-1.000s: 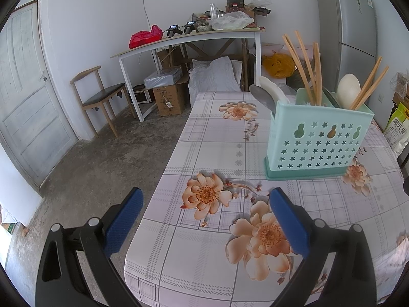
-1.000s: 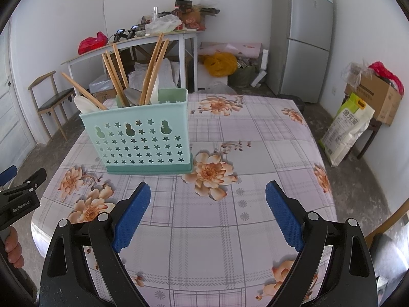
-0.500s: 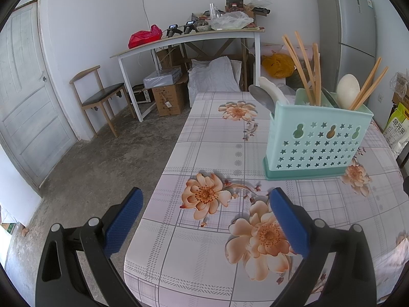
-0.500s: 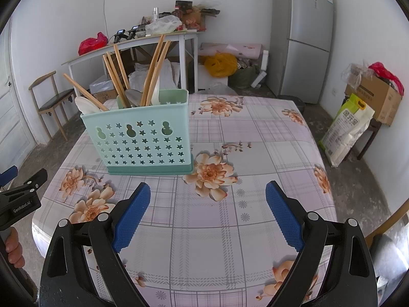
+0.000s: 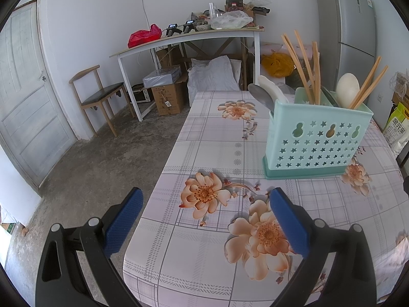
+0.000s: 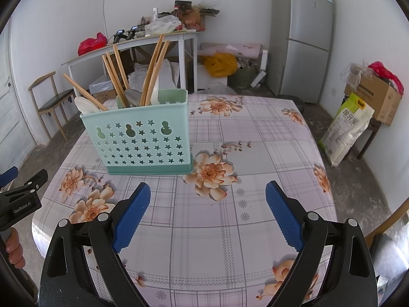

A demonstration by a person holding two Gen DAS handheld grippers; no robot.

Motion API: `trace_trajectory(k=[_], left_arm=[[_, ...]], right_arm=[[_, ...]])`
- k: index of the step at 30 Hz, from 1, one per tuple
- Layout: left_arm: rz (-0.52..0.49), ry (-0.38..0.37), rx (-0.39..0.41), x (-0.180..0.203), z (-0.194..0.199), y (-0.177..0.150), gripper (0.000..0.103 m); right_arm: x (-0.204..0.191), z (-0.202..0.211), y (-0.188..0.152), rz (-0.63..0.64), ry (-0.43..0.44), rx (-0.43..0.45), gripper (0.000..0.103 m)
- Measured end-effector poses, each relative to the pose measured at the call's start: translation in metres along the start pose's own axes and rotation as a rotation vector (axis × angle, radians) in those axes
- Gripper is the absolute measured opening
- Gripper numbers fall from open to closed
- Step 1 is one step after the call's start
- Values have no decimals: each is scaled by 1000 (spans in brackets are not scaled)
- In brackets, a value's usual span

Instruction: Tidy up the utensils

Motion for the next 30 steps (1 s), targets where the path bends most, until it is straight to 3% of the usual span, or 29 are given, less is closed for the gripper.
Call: trace_trajectory(k=[30], left_arm=[[1, -1, -4, -1, -1, 1, 97]], right_arm=[[-1, 1, 0, 0, -2, -2, 88]])
Point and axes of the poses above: each gripper's, at about its wrist camera, not at the fingertips, and z roughly against the way its jaws point, x to its right, y to its top, the point moved 9 cm from there along -z, roughly the way its jaws point, and after that the axes turned 14 degrees about z, right-handed, at the moved point
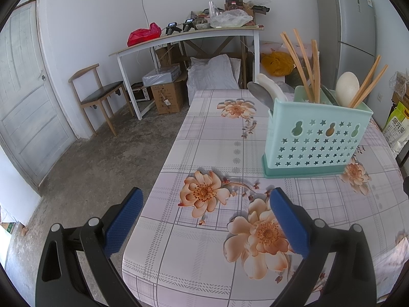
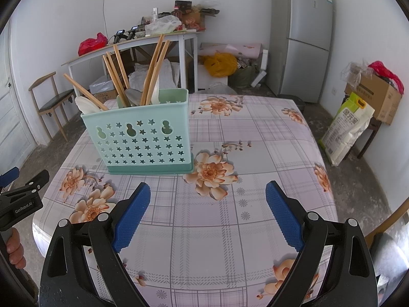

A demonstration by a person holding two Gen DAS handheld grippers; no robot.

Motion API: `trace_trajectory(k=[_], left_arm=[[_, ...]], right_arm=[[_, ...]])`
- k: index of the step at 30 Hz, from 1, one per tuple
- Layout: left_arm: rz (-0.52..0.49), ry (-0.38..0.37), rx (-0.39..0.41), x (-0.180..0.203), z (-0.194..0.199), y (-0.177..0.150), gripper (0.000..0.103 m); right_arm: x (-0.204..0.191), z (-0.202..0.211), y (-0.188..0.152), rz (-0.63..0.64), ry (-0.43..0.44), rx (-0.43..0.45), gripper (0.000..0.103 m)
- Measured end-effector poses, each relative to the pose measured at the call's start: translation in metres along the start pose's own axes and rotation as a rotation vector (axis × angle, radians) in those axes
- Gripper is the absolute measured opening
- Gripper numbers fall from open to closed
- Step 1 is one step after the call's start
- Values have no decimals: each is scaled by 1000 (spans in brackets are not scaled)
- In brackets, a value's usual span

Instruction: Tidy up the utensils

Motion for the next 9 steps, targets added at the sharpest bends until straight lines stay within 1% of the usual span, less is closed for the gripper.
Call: trace_trajectory(k=[9], left_arm=[[4, -6, -21, 2, -7, -4, 97]], right_arm=[[-1, 1, 1, 0, 0, 0, 88]])
Point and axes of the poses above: each gripper's, at about its wrist camera, not at the fingertips, and z roughly against the way its jaws point, x to its right, y to its top, the point moved 9 cm from there along -z, roughly the way its jaws point, and after that the axes turned 14 degrees about z, right-handed, at the moved point
